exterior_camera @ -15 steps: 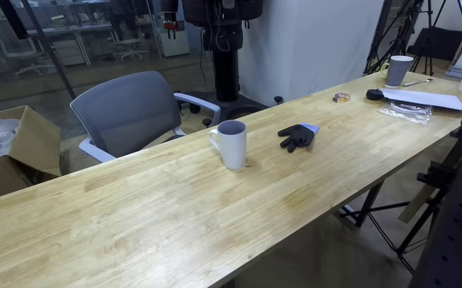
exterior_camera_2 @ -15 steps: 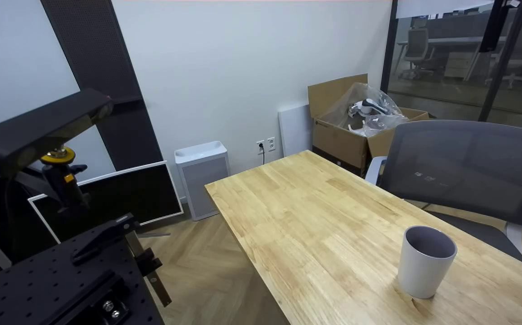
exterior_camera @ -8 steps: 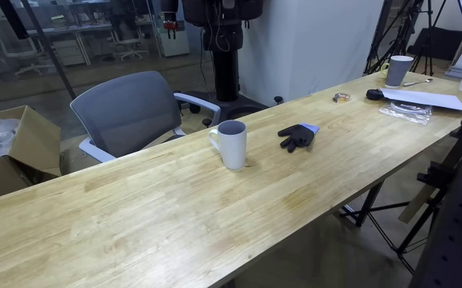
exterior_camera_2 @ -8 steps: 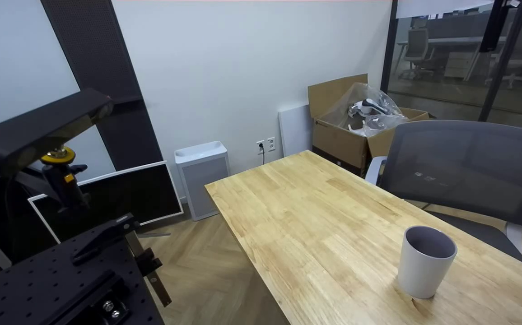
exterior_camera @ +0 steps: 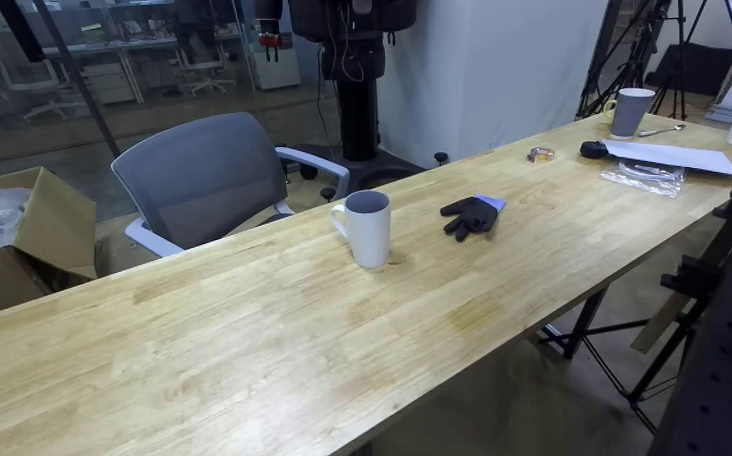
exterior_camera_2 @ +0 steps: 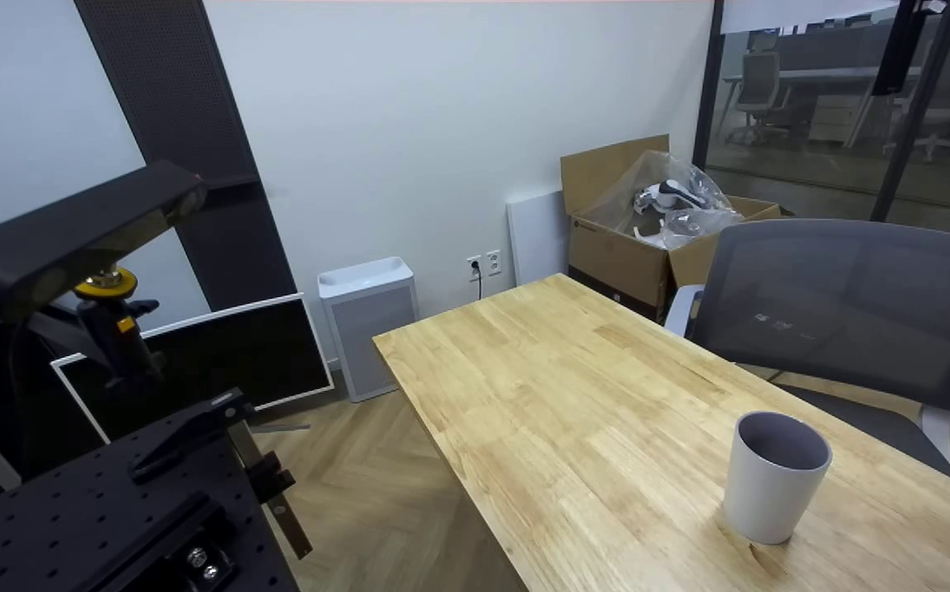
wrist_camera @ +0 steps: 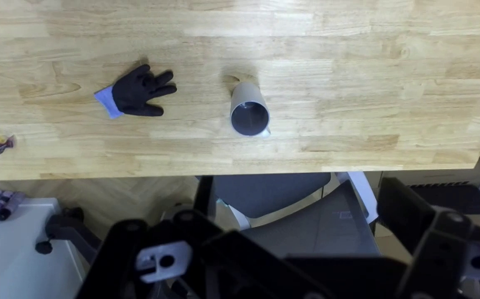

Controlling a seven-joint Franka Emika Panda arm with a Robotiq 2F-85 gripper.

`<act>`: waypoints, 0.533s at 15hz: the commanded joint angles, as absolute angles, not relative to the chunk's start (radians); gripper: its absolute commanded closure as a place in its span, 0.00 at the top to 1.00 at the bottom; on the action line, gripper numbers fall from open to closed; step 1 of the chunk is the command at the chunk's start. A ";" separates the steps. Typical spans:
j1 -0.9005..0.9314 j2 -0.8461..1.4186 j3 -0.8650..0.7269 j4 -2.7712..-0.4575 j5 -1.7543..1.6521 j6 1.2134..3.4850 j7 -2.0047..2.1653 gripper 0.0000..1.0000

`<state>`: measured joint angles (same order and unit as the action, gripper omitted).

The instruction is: Put the mug towards the edge of the table

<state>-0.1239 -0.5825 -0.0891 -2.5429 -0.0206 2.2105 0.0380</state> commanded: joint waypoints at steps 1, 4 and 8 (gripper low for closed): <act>-0.113 -0.495 -0.111 -2.510 0.025 2.206 0.028 1.00; -0.119 -0.446 -0.114 -2.511 0.042 2.213 0.035 1.00; -0.144 -0.379 -0.105 -2.525 -0.004 2.317 0.052 1.00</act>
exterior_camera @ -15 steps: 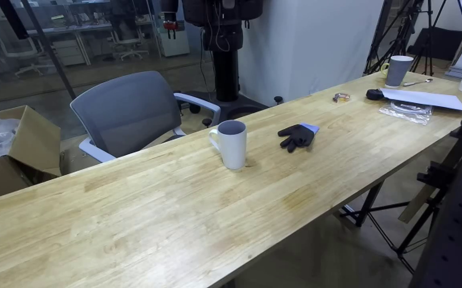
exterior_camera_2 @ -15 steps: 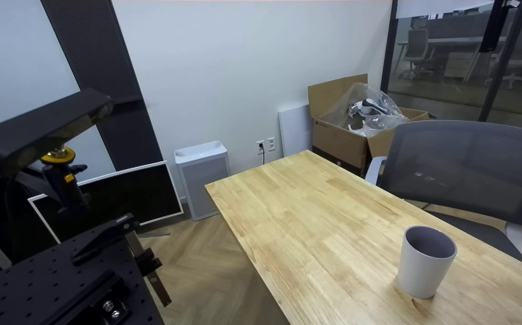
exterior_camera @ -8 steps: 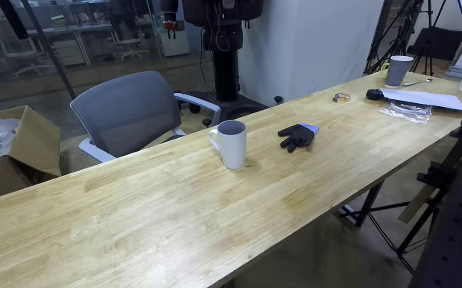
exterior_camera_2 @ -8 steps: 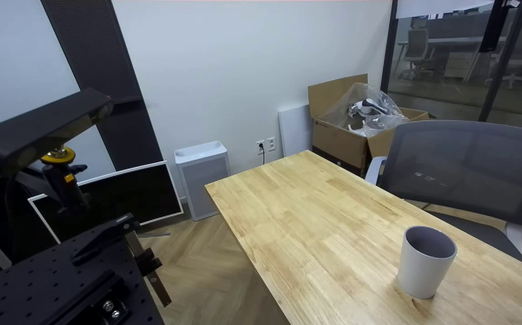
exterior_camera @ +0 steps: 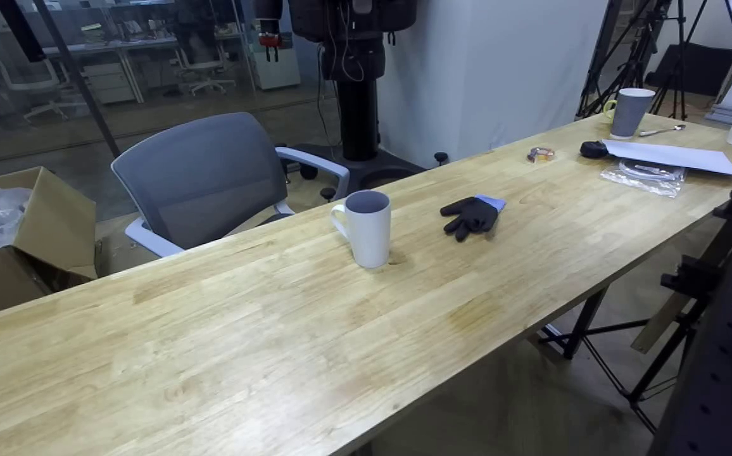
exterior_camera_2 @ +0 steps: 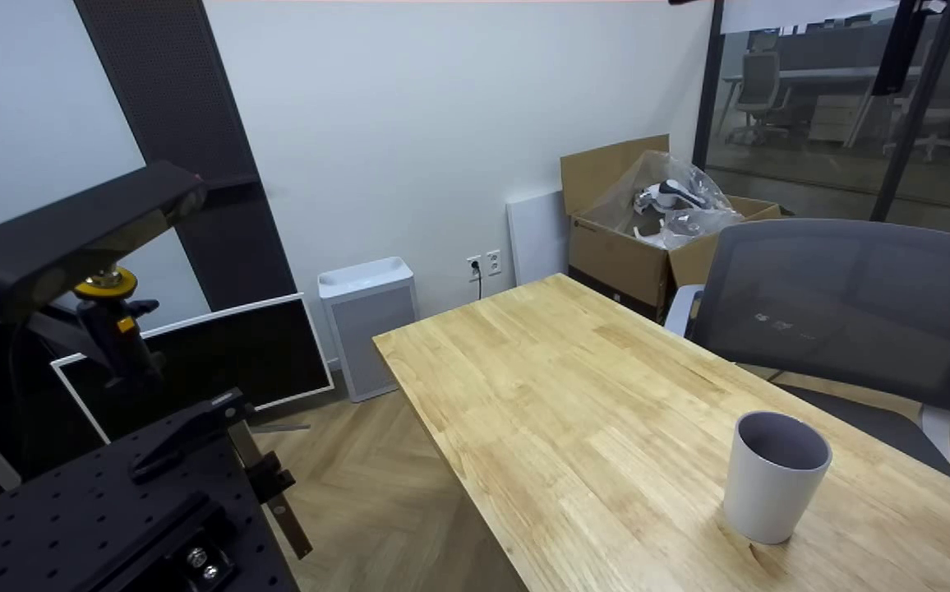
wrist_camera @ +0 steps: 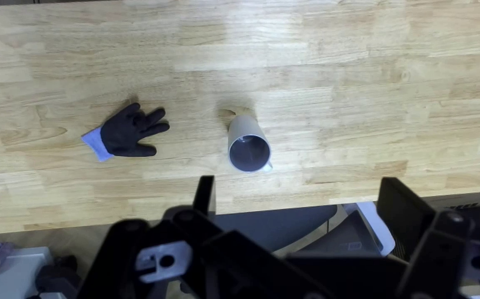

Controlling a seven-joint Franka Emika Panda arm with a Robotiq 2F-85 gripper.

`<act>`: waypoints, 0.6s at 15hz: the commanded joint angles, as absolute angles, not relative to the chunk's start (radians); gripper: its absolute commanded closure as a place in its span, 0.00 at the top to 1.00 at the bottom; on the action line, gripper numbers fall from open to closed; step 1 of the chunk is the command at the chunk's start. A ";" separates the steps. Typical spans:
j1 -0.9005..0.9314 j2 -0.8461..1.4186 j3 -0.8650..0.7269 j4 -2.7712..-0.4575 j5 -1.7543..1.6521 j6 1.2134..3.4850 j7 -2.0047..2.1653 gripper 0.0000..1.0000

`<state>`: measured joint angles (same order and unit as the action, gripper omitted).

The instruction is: Put the mug towards the edge of the table

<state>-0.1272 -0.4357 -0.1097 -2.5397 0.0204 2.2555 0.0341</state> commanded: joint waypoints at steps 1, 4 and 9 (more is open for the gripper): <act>-0.149 -0.361 -0.106 -2.524 -0.011 2.349 0.055 1.00; -0.163 -0.305 -0.109 -2.520 -0.026 2.458 0.061 1.00; -0.168 -0.271 -0.119 -2.525 -0.024 2.499 0.040 1.00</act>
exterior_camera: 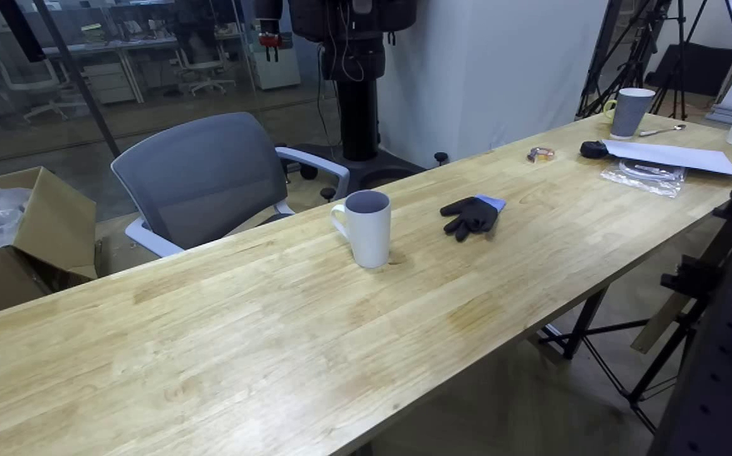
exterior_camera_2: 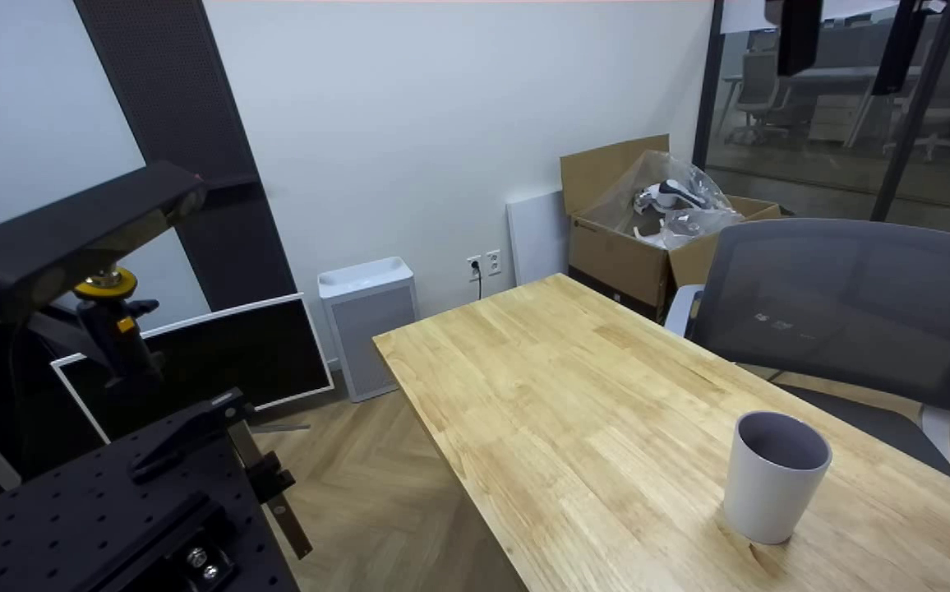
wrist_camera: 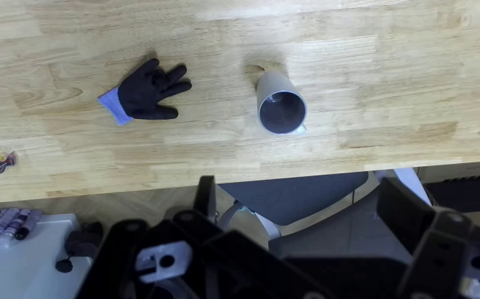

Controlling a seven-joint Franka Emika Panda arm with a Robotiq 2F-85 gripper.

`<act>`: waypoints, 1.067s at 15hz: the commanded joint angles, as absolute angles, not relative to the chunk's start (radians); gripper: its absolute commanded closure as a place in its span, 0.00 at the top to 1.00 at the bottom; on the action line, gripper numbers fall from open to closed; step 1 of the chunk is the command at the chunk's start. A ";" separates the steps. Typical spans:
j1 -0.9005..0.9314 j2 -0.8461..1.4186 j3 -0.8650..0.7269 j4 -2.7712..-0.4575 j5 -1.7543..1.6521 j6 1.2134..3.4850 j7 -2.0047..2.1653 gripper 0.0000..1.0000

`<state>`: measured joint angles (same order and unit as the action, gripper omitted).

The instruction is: Put the mug towards the edge of the table

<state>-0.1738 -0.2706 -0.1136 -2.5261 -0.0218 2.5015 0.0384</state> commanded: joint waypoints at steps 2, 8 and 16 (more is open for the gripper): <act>-0.172 -0.254 -0.120 -2.514 -0.025 2.501 0.040 1.00; -0.172 -0.252 -0.120 -2.508 -0.025 2.501 0.040 1.00; -0.167 -0.075 -0.142 -2.403 0.077 2.490 0.055 1.00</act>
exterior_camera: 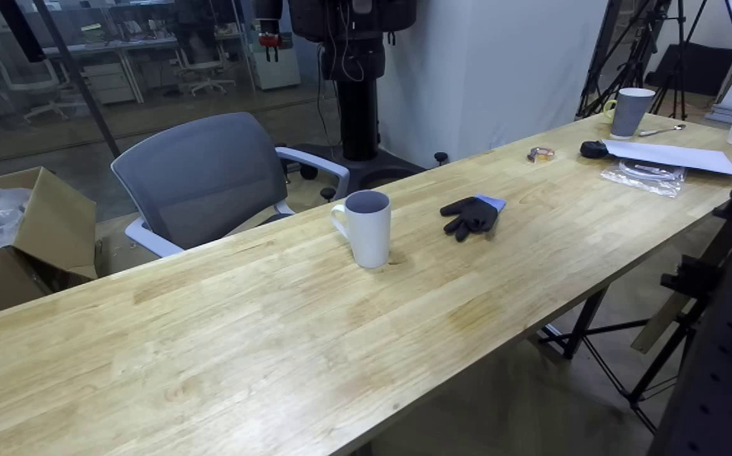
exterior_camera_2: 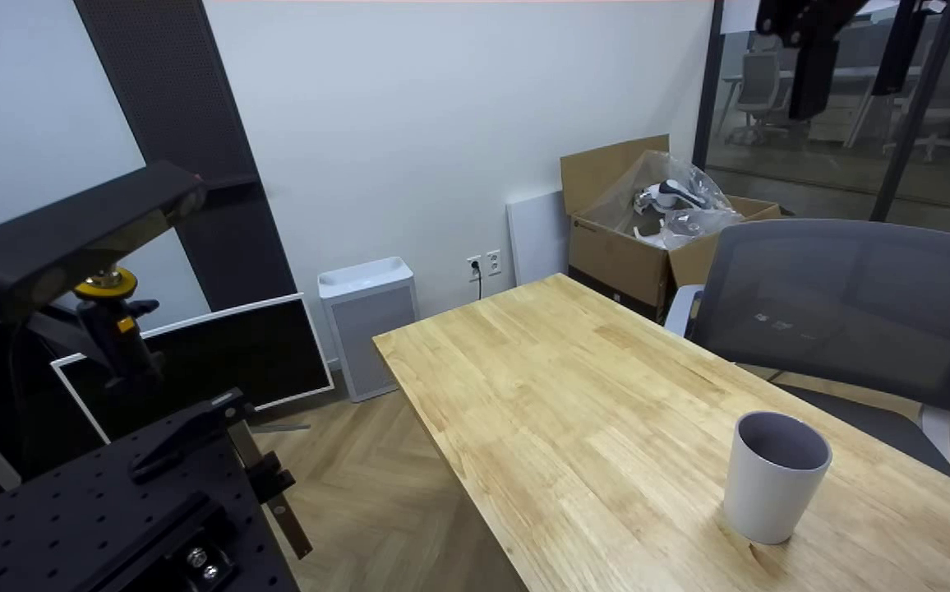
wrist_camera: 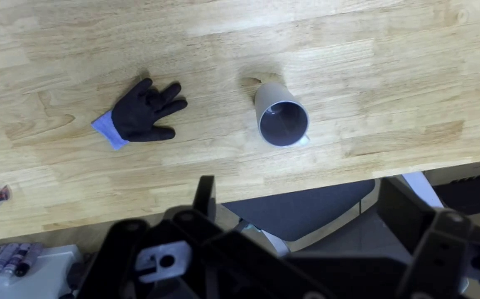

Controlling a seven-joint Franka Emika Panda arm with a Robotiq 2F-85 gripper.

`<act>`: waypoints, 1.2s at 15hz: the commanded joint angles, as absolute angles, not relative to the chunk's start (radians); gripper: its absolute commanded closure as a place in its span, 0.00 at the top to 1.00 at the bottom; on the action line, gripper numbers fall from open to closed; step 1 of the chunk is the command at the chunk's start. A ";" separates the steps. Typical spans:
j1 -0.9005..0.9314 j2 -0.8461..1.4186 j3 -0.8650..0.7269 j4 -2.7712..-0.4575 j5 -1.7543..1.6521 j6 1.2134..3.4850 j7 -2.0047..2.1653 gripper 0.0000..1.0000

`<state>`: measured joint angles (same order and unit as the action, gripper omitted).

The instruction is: Put the mug towards the edge of the table

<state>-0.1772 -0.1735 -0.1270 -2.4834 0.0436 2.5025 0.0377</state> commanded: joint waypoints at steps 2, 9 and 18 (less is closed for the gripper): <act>-0.169 -0.007 -0.142 -2.360 0.082 2.496 0.070 1.00; -0.151 0.236 -0.147 -2.177 0.031 2.532 0.178 1.00; -0.069 0.463 -0.159 -1.972 0.009 2.514 0.293 1.00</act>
